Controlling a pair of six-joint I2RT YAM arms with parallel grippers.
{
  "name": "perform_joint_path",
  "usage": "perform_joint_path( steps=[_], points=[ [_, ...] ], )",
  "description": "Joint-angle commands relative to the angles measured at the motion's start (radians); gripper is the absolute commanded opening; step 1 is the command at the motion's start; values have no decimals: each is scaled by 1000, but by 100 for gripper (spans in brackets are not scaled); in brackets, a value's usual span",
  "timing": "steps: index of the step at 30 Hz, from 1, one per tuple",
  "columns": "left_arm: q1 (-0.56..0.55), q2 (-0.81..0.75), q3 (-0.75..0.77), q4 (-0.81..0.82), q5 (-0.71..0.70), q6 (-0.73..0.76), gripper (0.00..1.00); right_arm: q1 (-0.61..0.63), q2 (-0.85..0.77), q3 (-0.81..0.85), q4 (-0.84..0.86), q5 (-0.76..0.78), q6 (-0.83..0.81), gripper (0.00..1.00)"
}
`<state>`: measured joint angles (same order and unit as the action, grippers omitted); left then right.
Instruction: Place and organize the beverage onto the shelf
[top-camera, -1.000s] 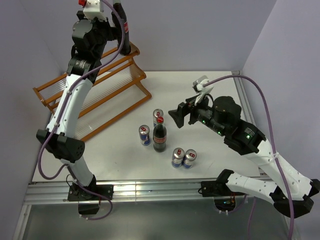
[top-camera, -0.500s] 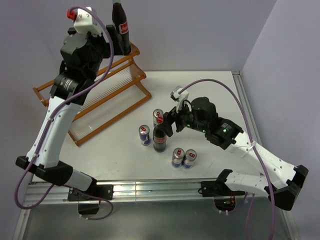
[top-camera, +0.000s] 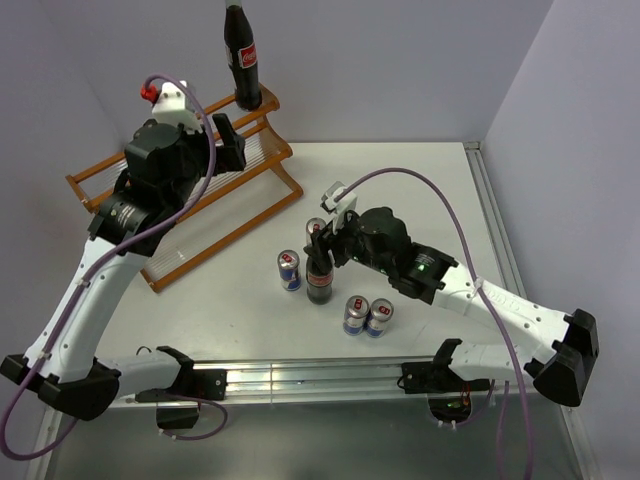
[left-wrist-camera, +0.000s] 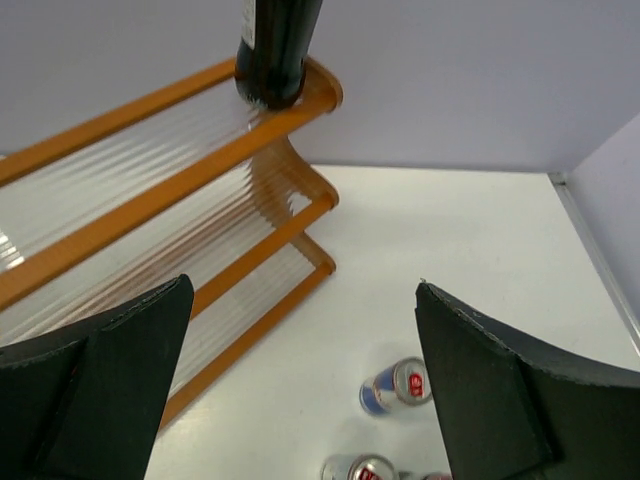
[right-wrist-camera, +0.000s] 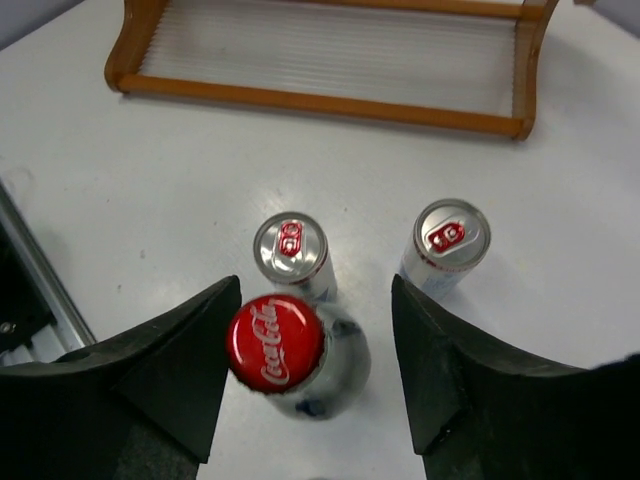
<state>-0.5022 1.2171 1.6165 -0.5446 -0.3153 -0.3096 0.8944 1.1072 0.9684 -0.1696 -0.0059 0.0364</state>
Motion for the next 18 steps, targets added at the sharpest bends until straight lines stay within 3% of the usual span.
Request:
perform_joint_path(
  steps=[1, 5, 6, 8, 10, 18],
  points=[
    [-16, -70, -70, 29, 16, -14, 99, 8, 20, -16, 163, 29, -24, 67],
    [-36, -114, -127, 22, -10, -9, 100, 8, 34, -33, 232, 38, -26, 43],
    [-39, -116, -130, 14, -18, -5, 99, 8, 42, -31, 240, 40, -26, 30],
    [-48, -126, -136, 5, -30, -3, 100, 8, 45, -19, 239, 35, -26, 19],
    [-53, -131, -147, 2, -28, -5, 100, 8, 46, -4, 245, 20, -26, 1],
    [-65, -183, -266, 98, 59, -31, 99, 8, 26, 101, 271, 33, -96, 0]
  ],
)
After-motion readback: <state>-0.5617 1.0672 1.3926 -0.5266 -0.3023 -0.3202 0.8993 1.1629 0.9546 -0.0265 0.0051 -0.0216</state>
